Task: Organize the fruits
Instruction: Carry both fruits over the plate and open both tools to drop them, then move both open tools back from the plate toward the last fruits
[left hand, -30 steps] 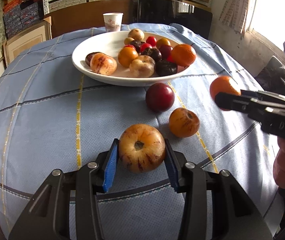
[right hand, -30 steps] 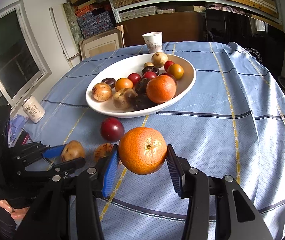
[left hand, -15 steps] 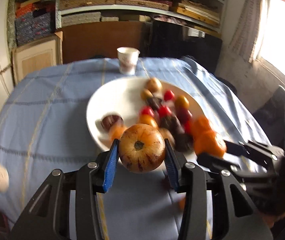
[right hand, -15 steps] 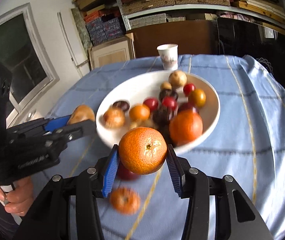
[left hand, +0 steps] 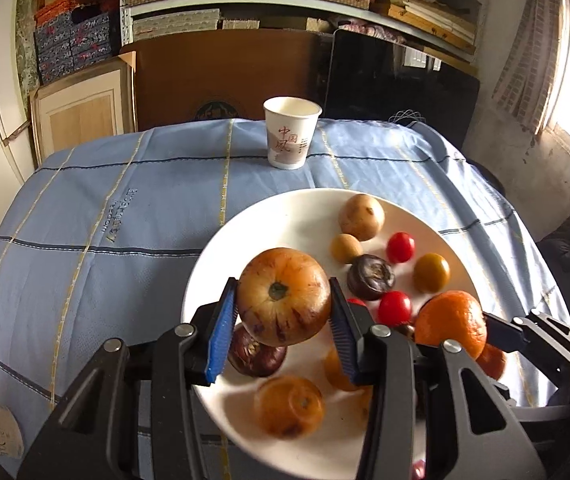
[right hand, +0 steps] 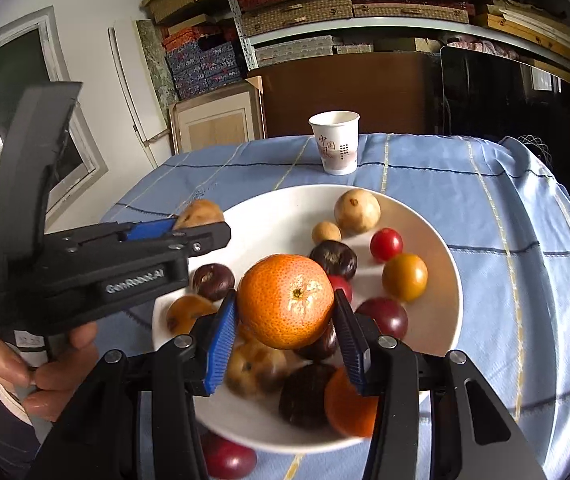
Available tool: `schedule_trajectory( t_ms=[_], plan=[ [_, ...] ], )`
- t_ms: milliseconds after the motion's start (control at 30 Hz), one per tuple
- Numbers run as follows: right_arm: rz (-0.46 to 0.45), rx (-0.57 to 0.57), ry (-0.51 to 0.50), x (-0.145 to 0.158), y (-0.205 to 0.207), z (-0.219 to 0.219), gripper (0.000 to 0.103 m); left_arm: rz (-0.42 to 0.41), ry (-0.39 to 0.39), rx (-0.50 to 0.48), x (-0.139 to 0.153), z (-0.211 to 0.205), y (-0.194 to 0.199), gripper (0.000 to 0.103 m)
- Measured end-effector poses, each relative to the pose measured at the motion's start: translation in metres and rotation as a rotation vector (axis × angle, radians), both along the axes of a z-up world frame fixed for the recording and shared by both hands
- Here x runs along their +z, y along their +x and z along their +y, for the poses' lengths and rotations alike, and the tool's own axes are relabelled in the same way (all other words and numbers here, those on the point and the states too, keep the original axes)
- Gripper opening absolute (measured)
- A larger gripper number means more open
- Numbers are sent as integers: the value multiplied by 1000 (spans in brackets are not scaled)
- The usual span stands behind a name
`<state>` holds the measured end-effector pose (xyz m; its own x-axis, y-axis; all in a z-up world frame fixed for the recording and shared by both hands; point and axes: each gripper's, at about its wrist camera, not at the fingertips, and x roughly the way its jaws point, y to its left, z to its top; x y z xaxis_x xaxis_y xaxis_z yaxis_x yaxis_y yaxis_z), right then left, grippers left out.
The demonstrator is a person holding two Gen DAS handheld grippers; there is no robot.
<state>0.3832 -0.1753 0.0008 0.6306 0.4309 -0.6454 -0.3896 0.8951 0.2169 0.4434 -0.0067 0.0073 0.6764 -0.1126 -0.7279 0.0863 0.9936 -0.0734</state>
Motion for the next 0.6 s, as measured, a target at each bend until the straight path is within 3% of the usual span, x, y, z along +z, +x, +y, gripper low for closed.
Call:
schedule_trajectory(
  t_ms=[33,100,300,400,600],
  plan=[
    [-1,-1,-7,0,1,1,49,-1,-4,8,0,1,1,59],
    [-7,3,-4,1,0,0,56,-30,-5,24,4,4,-5,68],
    [-84,14,-8,25,-26,0,60,-84,13,27,23,7,-47,74],
    [-103,10,-16,34,-43,0,61,-111,14,40,28,11,-78,81],
    [-114,-10,-46,35,-83,-1,65,-119,-52,71,16,20,-143,89]
  ],
)
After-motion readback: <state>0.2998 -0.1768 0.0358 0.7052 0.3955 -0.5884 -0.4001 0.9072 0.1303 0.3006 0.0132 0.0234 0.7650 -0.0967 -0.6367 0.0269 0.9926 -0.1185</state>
